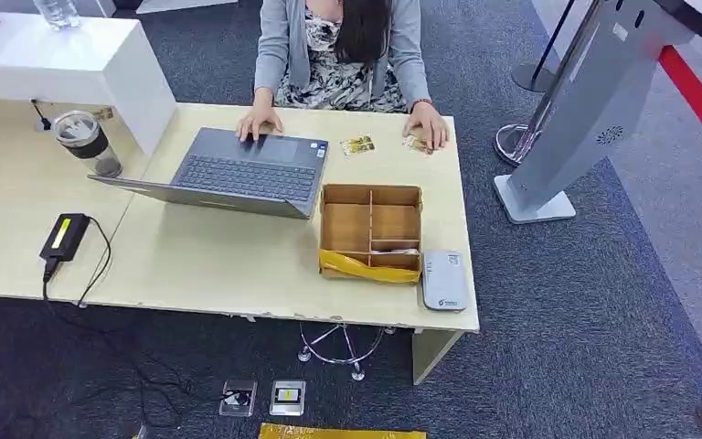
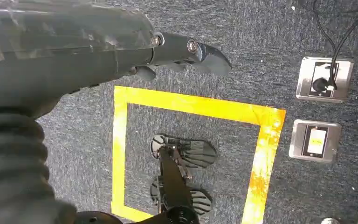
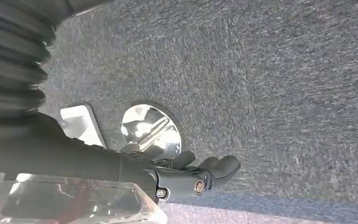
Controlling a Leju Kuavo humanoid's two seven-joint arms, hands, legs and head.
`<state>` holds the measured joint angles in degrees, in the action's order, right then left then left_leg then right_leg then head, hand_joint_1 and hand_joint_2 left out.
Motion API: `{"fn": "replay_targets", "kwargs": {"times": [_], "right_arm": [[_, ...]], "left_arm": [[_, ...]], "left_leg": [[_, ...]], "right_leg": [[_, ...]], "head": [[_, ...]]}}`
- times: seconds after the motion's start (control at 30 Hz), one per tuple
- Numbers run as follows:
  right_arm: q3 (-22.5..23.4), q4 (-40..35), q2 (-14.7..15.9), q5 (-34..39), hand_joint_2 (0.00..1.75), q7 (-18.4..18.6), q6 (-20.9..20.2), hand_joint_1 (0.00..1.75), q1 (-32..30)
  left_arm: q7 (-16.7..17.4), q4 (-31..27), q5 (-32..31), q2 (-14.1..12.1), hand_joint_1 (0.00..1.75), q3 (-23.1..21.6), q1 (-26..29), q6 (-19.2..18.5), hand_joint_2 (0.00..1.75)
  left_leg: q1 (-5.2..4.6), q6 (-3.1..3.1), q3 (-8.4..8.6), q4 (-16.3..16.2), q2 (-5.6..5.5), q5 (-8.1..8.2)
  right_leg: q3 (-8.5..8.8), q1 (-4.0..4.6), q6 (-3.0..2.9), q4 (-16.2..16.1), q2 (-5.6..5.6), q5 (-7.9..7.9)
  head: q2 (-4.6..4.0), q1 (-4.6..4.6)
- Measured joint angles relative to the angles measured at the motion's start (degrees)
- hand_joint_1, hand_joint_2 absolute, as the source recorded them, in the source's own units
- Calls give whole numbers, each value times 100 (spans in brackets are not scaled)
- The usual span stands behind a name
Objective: Pass the card to the sensor for recognition and then transmit it.
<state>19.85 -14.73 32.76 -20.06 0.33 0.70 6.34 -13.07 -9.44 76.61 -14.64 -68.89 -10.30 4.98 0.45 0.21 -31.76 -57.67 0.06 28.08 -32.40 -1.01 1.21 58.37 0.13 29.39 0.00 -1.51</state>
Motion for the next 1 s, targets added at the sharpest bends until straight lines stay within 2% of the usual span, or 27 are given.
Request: {"fn": "replay_targets", "kwargs": {"times": [0.03,0.1,0.37,0.6,0.77,0.9,1.0], "right_arm": [[35,20,4,15,175,-30,13,0,4],[98,39,35,37,175,-166,20,0,18],[190,72,430,-177,175,-1300,114,0,266],[155,61,859,-830,175,-1744,262,0,1233],[-140,-81,984,-1416,175,-2122,581,0,2008],[-608,-411,951,-1736,175,-2033,678,0,2658],[-1085,-783,837,-1657,175,-1949,524,0,2924]], "left_arm": [[2,0,-2,0,0,0,0,-2,175],[2,0,-22,-4,0,0,1,-13,175],[15,0,-85,-61,0,-2,1,-76,175],[77,0,-184,-109,0,-4,-24,-118,175],[83,0,-325,-140,0,-7,-28,-201,175],[83,0,-407,-162,0,-7,-54,-300,175],[83,0,-452,-168,0,-11,-58,-345,175]], "left_leg": [[0,0,0,0,0,0],[0,0,0,0,0,0],[-6,2,-1,0,1,-1],[-8,12,4,-1,-3,-10],[-8,10,2,0,-9,-13],[-7,9,-1,0,-16,-15],[-6,9,-3,0,-33,-16]], "right_leg": [[0,0,0,0,0,0],[0,0,0,0,-1,0],[5,-6,5,1,2,-4],[9,-8,9,1,-2,-8],[14,-8,9,5,-4,-9],[16,-7,9,9,-10,-9],[16,-6,9,9,-28,-9]], "head": [[0,-2],[0,-2],[0,0],[0,-4],[0,-2],[0,-4],[0,-2]]}}
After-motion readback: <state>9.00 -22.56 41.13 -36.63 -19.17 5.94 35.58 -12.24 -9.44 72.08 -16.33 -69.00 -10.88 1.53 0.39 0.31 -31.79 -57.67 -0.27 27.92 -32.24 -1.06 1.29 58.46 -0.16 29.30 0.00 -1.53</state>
